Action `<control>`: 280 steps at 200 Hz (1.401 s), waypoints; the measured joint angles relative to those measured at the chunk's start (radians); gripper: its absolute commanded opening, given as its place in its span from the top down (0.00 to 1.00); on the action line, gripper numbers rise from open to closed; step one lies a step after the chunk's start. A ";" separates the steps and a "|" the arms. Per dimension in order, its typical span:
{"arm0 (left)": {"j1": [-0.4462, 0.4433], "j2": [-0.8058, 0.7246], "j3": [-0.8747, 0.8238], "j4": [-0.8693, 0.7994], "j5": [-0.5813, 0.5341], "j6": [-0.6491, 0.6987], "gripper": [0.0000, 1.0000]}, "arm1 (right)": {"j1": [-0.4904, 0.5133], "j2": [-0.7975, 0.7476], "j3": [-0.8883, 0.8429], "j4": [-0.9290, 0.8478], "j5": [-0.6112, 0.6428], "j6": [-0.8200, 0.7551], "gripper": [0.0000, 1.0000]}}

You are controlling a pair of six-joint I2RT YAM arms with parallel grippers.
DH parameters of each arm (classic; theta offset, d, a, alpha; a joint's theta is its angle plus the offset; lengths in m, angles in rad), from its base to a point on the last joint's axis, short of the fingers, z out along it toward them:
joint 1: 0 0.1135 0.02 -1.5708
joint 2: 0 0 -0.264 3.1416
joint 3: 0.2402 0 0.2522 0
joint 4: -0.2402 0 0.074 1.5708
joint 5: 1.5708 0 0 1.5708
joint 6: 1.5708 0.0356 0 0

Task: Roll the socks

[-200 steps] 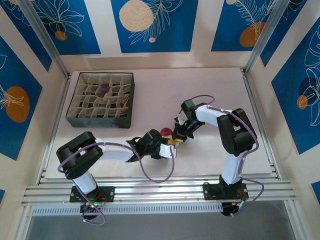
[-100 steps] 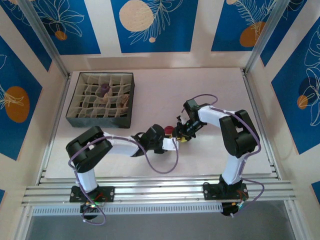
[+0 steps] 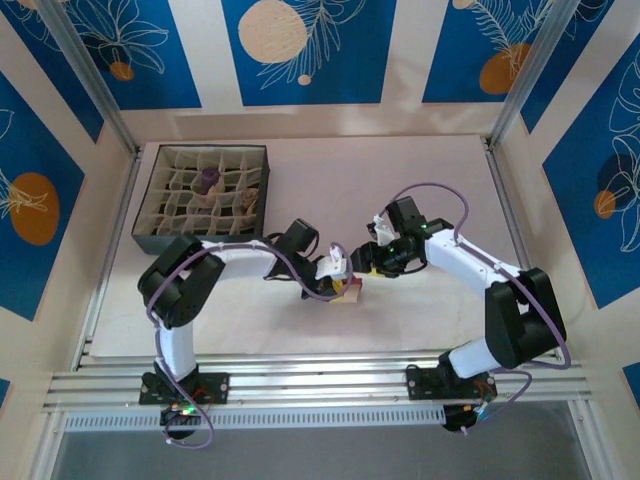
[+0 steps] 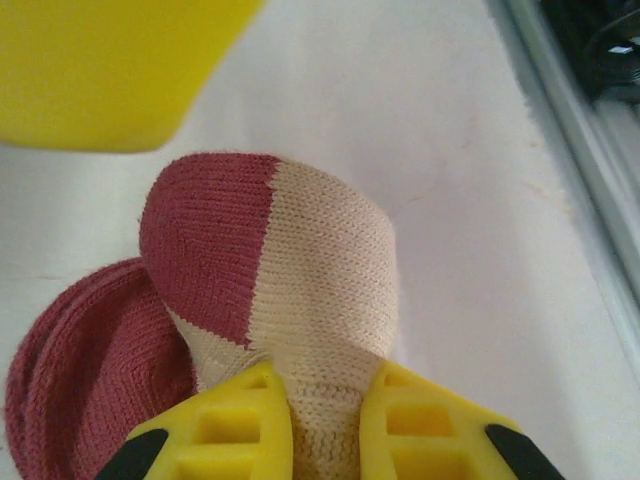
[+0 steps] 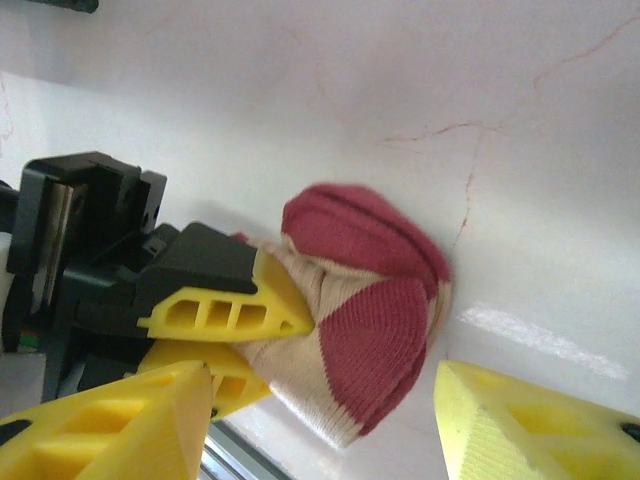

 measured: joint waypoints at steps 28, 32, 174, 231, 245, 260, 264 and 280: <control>0.016 0.053 0.070 -0.087 0.059 -0.058 1.00 | 0.000 0.030 -0.036 0.051 -0.016 0.021 0.39; 0.019 0.059 0.079 -0.095 0.064 -0.067 1.00 | 0.002 0.035 -0.040 0.056 -0.017 0.023 0.39; 0.054 0.142 0.134 -0.097 0.123 -0.343 0.83 | 0.066 0.208 -0.016 0.135 -0.053 0.088 0.69; 0.064 0.016 -0.024 0.025 0.019 -0.329 0.72 | 0.113 0.311 0.098 0.071 -0.072 0.097 0.84; 0.062 -0.035 -0.083 0.080 -0.033 -0.314 0.69 | 0.124 0.327 0.114 0.063 -0.075 0.095 0.84; 0.059 -0.091 -0.151 0.150 -0.081 -0.290 0.67 | 0.130 0.341 0.130 0.053 -0.075 0.093 0.84; 0.059 -0.105 -0.167 0.166 -0.090 -0.281 0.66 | 0.132 0.343 0.133 0.051 -0.075 0.093 0.84; 0.058 -0.159 -0.229 0.241 -0.123 -0.245 0.65 | 0.136 0.354 0.143 0.038 -0.069 0.093 0.84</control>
